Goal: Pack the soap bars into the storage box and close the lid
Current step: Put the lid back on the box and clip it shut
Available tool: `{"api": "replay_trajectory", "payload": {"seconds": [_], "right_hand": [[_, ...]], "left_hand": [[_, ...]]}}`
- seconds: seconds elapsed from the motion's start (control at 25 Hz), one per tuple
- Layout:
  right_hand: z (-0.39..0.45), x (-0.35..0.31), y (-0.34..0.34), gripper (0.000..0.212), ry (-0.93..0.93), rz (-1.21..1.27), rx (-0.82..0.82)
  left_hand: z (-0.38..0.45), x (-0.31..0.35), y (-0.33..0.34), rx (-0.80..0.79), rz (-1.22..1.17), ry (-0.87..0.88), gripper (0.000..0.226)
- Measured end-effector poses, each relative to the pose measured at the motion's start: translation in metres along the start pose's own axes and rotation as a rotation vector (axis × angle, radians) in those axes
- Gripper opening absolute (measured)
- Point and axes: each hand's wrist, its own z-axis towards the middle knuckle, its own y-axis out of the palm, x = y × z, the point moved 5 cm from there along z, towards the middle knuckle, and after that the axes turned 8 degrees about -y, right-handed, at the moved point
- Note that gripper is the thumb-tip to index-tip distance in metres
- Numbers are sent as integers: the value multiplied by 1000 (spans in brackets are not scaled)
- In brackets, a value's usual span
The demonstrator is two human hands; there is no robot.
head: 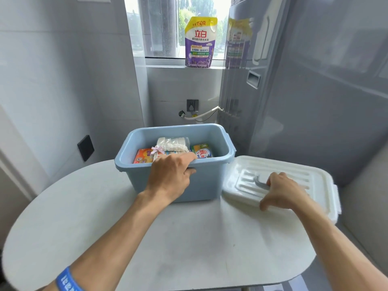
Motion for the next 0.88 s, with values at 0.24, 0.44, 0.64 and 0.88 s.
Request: {"api": "replay_trajectory", "payload": {"seconds": [0.24, 0.44, 0.64, 0.88], "right_hand": [[-16, 41, -43, 74, 118, 441, 205], [-43, -22, -90, 62, -158, 734, 323], [-45, -123, -110, 61, -454, 690, 270], [-14, -208, -72, 66, -633, 346, 115]], "left_hand": [[-8, 7, 10, -39, 53, 38, 17], [-12, 5, 6, -63, 28, 48, 19], [2, -57, -69, 41, -587, -196, 32], [-21, -151, -74, 148, -627, -774, 12]]}}
